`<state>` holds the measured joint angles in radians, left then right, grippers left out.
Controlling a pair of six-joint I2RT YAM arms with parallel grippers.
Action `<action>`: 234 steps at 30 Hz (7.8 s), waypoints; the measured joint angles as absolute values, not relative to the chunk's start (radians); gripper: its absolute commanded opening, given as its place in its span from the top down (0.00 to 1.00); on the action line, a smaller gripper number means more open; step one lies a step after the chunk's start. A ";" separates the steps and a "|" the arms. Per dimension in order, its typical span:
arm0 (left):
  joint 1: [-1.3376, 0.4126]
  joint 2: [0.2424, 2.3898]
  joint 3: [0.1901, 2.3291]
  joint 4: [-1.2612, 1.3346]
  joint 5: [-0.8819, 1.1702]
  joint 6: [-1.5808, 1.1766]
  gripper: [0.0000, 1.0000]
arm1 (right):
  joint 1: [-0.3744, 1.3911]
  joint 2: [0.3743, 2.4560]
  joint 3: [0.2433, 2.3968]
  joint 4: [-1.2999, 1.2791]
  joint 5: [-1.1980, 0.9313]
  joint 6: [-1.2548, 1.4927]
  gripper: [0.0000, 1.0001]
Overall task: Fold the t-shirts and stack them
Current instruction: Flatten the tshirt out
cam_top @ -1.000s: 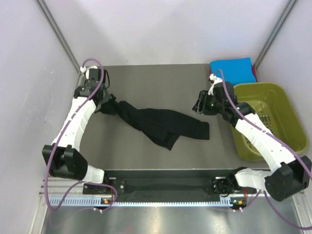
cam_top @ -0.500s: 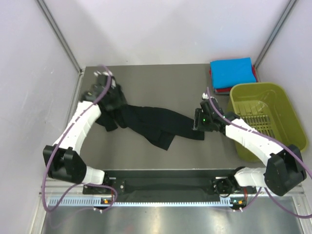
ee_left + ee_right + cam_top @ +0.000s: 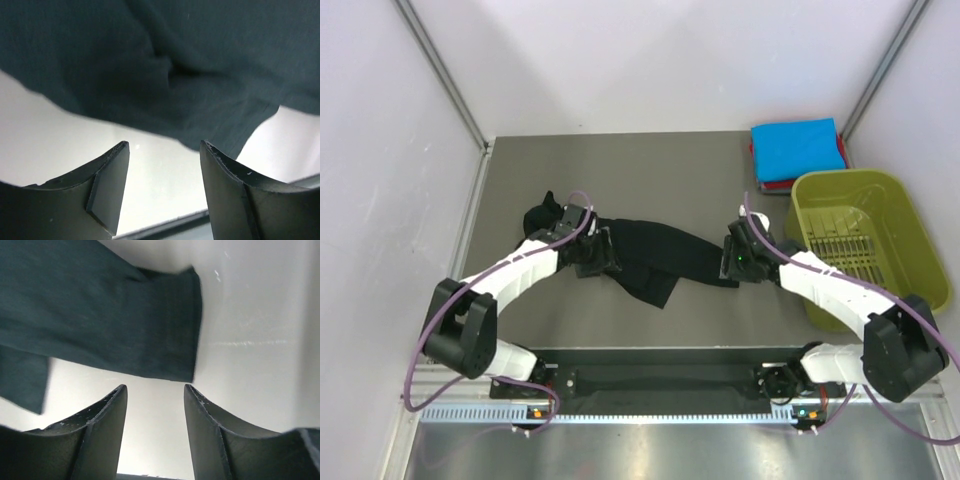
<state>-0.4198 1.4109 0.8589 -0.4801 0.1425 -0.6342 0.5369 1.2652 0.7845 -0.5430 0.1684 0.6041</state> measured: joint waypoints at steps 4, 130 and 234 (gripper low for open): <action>-0.420 1.443 0.842 -0.403 0.110 -0.639 0.38 | 0.537 1.268 0.732 -0.530 0.181 0.631 0.48; -0.119 1.356 0.823 -0.514 -0.054 -0.764 0.48 | 0.317 1.127 0.950 -0.560 -0.104 0.343 0.96; 0.321 1.908 1.298 -0.509 0.149 -0.432 1.00 | 0.319 1.174 0.839 -0.466 -0.060 0.382 0.99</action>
